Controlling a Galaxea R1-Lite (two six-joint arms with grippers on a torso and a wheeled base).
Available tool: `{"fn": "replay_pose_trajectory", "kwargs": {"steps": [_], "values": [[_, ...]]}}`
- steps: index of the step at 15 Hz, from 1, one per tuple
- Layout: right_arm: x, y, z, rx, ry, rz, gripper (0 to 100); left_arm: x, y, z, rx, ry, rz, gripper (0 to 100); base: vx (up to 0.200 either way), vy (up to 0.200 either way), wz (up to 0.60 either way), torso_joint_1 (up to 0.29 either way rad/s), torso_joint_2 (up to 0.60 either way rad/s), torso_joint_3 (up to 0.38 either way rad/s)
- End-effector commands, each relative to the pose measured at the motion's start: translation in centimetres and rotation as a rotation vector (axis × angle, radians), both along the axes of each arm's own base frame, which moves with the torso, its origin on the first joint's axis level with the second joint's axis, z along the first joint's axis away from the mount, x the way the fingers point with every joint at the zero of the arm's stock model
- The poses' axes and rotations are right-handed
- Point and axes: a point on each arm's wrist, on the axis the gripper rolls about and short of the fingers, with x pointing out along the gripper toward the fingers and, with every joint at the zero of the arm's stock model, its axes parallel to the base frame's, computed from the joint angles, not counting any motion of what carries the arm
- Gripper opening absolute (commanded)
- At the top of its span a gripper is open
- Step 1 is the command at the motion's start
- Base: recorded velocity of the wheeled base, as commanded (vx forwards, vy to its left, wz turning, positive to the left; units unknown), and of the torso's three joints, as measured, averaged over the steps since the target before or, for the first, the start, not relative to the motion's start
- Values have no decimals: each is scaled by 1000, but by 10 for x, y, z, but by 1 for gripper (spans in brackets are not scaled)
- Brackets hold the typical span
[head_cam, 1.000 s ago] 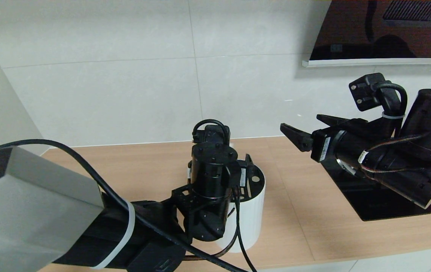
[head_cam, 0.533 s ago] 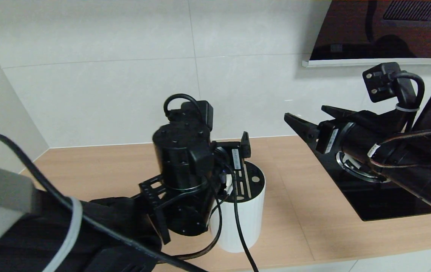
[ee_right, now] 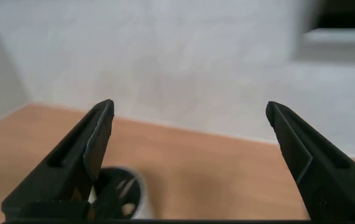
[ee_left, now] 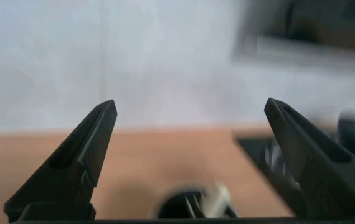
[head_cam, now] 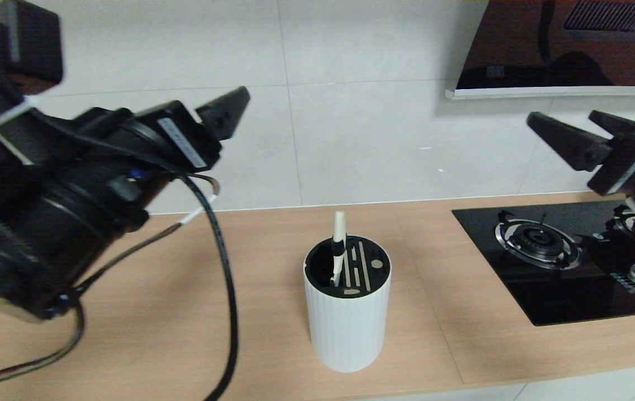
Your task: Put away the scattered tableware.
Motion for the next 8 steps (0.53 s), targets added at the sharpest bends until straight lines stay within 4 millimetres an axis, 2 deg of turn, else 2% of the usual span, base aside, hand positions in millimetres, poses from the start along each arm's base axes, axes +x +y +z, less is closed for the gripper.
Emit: {"fn": "replay_pose_trajectory", "kwargs": {"steps": [1,2,4,6,8], "values": [[-41,-32,8,38,-92,-61,100,-53,57,17,-31,-83,25,100,0,0,0,0,0,0],[-52,-40,8,40,-103,-81,100,-67,67,15,-20,-73,22,100,0,0,0,0,0,0],[-88,-58,-1,32,-85,-125,100,-104,97,4,12,-29,65,100,0,0,0,0,0,0],[-135,-74,-18,9,-30,-130,100,-144,124,-6,36,-14,99,100,0,0,0,0,0,0],[-172,-87,-33,-5,5,-164,100,-178,141,-19,51,-10,125,100,0,0,0,0,0,0]]}}
